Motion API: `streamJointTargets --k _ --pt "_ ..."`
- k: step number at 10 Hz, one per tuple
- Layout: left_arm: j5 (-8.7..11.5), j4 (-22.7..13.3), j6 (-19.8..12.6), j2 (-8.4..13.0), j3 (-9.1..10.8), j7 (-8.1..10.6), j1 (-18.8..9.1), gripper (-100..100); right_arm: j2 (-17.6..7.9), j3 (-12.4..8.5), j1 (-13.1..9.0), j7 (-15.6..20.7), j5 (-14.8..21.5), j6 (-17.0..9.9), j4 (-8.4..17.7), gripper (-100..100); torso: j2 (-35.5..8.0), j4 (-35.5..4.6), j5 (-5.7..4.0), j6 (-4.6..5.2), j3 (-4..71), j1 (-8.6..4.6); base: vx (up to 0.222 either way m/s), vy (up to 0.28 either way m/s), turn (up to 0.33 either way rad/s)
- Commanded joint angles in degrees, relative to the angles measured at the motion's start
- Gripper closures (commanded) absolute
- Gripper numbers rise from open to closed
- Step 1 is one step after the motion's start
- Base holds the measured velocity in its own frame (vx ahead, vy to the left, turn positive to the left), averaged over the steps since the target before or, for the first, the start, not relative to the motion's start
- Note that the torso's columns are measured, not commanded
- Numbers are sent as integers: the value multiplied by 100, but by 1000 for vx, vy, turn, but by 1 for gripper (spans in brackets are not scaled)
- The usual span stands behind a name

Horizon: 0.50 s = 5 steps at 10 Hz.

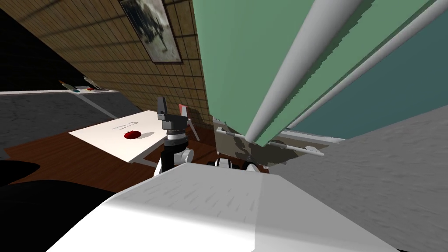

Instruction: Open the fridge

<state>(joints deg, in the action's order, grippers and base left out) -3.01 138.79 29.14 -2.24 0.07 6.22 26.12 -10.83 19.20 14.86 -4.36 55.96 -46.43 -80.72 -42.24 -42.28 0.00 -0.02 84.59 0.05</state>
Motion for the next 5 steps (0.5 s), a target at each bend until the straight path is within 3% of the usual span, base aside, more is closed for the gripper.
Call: streamJointTargets --k 1,2,4,5 --pt "0 0 0 0 0 0 0 0 12 75 -17 -27 373 -383 226 -100 -3 0 1 3 -1 -4 8 26 -11" --pt "0 0 0 0 0 0 0 0 8 206 -99 -33 572 -585 511 -100 -11 -2 -2 3 -5 -14 15 52 88" --pt "0 0 0 0 0 0 0 0 8 206 -99 -33 789 -817 596 -100 -2 0 1 3 -1 -2 24 42 21" --pt "0 0 0 0 0 0 0 0 2 334 -180 -37 1007 -1040 849 -100 -4 0 -1 3 -1 -11 32 59 80"
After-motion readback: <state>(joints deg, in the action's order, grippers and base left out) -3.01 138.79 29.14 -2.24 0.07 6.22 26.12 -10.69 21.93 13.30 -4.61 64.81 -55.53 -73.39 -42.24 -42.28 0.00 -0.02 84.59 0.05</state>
